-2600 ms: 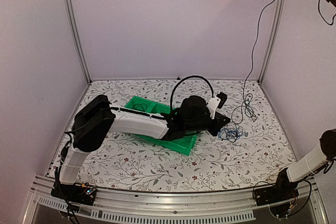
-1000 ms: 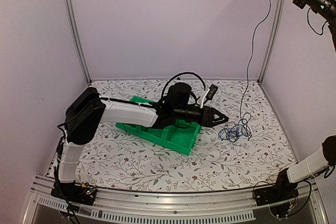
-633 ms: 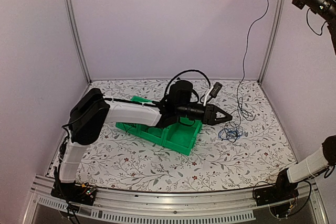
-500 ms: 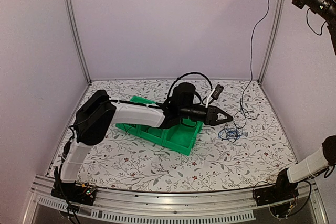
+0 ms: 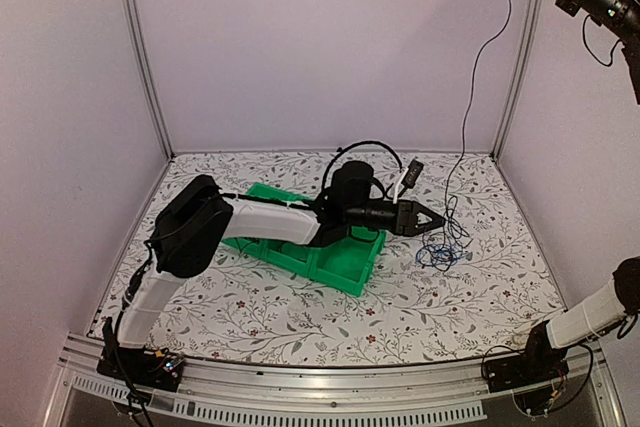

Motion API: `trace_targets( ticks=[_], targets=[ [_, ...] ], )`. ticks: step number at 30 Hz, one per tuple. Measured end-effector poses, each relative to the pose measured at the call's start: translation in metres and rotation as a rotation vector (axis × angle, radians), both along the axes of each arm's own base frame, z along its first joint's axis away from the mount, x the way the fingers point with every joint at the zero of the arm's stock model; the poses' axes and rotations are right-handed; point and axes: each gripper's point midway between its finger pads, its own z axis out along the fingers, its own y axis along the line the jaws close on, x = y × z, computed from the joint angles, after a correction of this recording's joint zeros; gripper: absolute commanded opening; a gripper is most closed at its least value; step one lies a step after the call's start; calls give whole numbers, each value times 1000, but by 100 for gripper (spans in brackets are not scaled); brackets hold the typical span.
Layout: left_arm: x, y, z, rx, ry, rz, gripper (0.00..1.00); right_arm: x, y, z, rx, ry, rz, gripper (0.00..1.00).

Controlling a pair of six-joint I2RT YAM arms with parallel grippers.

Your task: Untangle the cables

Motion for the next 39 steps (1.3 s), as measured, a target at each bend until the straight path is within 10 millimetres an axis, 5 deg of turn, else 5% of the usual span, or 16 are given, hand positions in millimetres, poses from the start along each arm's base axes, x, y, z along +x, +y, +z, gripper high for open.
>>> trace_targets(
  ticks=[5, 13, 18, 29, 39],
  targets=[
    [4, 2, -2, 3, -1, 32, 44, 0, 0, 0, 1, -2, 0, 0],
    [26, 33, -38, 135, 108, 210, 63, -1, 0, 1, 1, -4, 5, 0],
    [32, 56, -31, 93, 123, 254, 64, 0, 1, 0, 2, -3, 7, 0],
    [30, 24, 25, -62, 49, 148, 54, 0, 2, -1, -1, 0, 16, 0],
    [11, 7, 17, -69, 36, 20, 53, 0, 2, -1, -2, -1, 17, 0]
  ],
)
